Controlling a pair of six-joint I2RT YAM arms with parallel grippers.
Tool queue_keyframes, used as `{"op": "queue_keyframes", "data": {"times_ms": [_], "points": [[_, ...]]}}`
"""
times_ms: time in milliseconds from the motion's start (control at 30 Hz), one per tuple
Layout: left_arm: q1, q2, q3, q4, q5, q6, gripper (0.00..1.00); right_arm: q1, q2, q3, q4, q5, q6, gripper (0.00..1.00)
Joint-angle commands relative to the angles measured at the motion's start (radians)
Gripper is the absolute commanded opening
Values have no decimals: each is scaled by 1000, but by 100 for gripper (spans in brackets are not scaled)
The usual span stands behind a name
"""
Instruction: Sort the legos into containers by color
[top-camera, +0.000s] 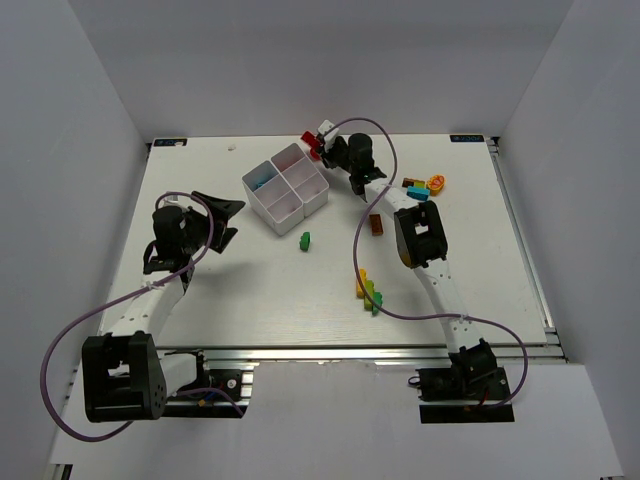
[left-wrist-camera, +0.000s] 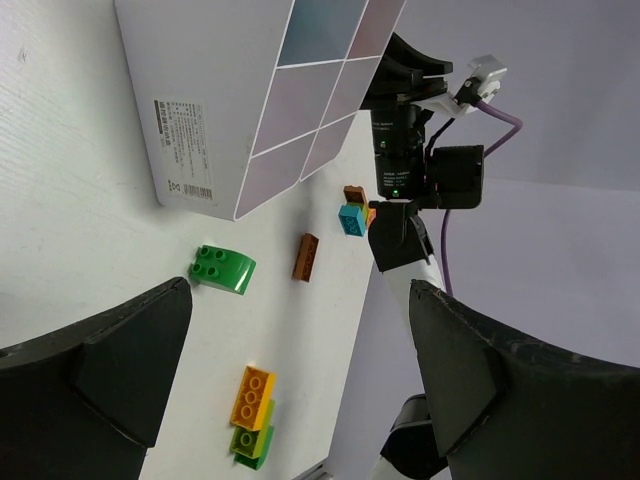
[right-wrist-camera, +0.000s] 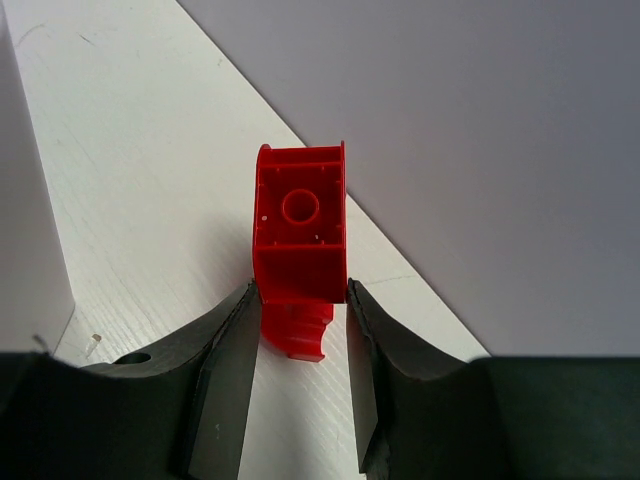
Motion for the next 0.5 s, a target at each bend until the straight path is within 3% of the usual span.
{"op": "queue_keyframes", "data": {"times_ms": [0,467], "points": [[5,-4,30,3,4,12,98,-6,-13,-2,19,8,7,0],[5,-24,27,0,1,10,98,-9,-32,-31,-14,17,-2,0]]}}
